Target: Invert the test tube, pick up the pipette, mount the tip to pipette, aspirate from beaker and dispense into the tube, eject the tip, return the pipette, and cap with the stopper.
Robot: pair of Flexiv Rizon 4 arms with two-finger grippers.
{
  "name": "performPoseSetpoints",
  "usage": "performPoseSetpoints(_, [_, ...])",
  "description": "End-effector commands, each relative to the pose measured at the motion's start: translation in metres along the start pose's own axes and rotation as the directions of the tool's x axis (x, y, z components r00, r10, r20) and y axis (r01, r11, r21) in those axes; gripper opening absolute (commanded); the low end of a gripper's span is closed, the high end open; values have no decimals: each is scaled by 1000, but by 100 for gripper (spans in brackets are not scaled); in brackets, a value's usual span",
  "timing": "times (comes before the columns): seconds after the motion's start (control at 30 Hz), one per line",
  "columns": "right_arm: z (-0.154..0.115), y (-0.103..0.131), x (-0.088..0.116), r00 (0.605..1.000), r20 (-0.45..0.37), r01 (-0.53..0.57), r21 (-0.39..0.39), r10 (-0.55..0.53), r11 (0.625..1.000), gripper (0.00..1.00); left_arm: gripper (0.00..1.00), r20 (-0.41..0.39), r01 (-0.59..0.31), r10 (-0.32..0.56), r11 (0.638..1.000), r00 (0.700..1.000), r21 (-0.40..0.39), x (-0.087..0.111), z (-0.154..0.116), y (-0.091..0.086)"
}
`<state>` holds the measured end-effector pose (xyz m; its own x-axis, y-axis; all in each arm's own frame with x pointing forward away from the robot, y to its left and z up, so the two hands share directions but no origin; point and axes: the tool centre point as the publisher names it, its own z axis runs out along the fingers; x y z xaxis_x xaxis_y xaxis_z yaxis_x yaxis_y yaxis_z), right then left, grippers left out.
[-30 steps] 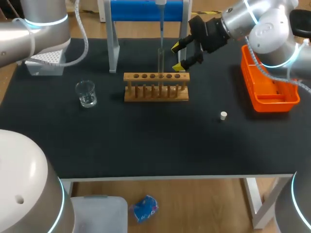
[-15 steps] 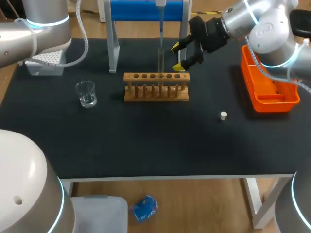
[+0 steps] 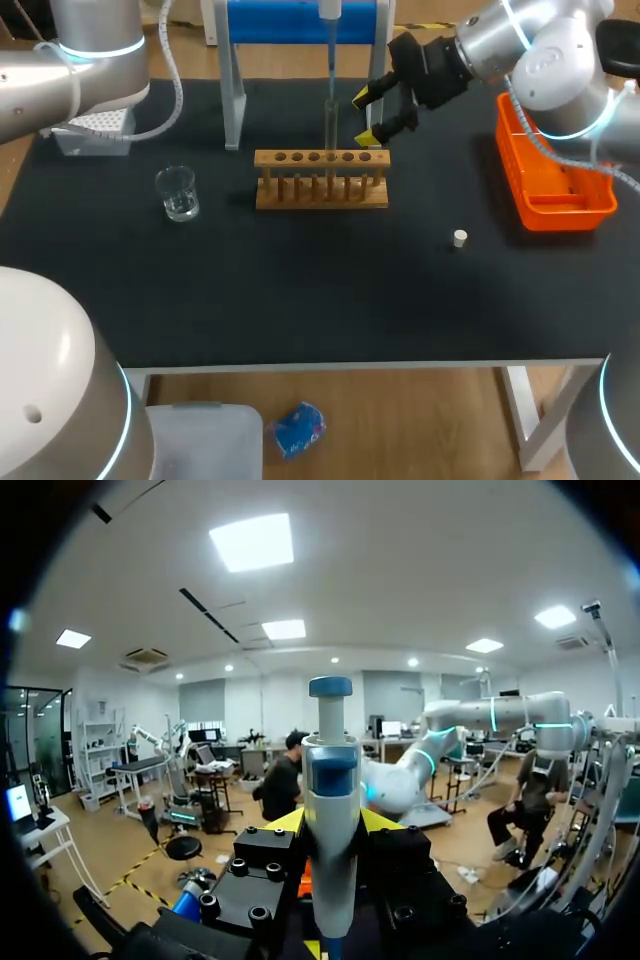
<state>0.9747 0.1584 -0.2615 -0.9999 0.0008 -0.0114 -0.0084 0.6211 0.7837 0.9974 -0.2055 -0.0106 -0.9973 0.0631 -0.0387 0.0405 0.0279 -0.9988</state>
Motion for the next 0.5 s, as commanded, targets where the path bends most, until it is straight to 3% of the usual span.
performPoseSetpoints(0.03, [0, 0, 0, 1000, -2, 0, 2, 0, 1000, 100, 0, -7, -1, 1, 1000, 1000, 3, -3, -2, 3])
performPoseSetpoints(0.5, [0, 0, 0, 1000, -2, 0, 2, 0, 1000, 100, 0, -1, 4, -4, 1000, 1000, 5, -4, -3, 9])
